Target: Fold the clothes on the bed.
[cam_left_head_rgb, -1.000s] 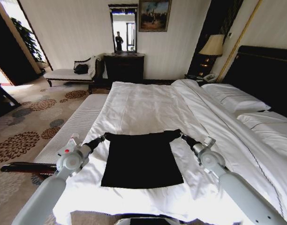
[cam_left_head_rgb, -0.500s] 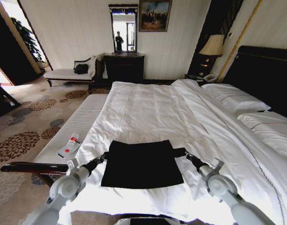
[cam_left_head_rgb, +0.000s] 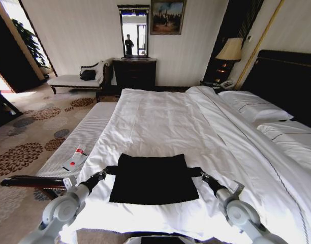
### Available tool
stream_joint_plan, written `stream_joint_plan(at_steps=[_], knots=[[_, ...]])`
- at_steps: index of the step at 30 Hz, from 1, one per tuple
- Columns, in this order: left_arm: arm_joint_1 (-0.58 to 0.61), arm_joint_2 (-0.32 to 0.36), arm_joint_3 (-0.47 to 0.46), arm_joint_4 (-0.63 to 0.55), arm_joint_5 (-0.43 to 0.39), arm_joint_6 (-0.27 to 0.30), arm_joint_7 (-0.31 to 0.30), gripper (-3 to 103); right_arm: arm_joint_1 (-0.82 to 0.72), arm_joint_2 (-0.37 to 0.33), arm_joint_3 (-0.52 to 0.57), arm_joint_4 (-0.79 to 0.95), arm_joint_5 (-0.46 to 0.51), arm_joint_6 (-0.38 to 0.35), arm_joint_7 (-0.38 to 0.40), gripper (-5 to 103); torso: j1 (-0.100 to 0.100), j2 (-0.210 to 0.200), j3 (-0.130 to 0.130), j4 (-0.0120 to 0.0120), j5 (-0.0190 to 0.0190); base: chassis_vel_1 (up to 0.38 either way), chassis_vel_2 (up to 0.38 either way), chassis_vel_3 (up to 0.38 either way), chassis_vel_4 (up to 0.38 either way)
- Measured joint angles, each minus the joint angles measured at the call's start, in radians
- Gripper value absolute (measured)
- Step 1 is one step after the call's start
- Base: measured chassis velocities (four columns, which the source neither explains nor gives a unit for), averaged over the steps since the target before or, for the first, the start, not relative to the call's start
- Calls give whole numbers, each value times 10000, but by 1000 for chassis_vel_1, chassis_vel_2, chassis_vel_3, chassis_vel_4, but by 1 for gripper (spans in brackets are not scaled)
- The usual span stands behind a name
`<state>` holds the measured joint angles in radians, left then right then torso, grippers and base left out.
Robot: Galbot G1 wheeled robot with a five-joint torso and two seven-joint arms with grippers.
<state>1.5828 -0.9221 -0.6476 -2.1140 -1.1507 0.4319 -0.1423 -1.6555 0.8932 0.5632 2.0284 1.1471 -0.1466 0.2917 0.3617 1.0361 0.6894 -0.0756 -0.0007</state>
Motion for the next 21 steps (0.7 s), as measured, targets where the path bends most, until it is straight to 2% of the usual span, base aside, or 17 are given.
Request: stream_joint_plan(at_steps=[9, 17, 18, 19, 21], knots=[[92, 509, 300, -38, 210, 615, -285, 0, -267, 129, -164, -117, -420, 62, 23, 0, 0, 1, 0, 1, 1, 0, 0, 0, 0], [193, 400, 529, -78, 334, 796, -391, 0, -256, 139, -246, -292, -708, 63, 120, 0, 0, 1, 0, 1, 2, 0, 0, 0, 0], [228, 360, 537, -99, 390, 799, -395, 0, -271, 142, -258, -289, -758, 52, 178, -3, 0, 1, 0, 1, 2, 0, 0, 0, 0], [294, 301, 535, -146, 520, 799, -408, 0, -311, 154, -260, -245, -783, 17, 318, 2, 0, 0, 0, 1, 1, 0, 0, 0, 0], [336, 266, 521, -184, 609, 799, -406, 0, -335, 160, -259, -204, -784, -6, 378, 2, 0, 0, 0, -1, 0, 0, 0, 0, 0]])
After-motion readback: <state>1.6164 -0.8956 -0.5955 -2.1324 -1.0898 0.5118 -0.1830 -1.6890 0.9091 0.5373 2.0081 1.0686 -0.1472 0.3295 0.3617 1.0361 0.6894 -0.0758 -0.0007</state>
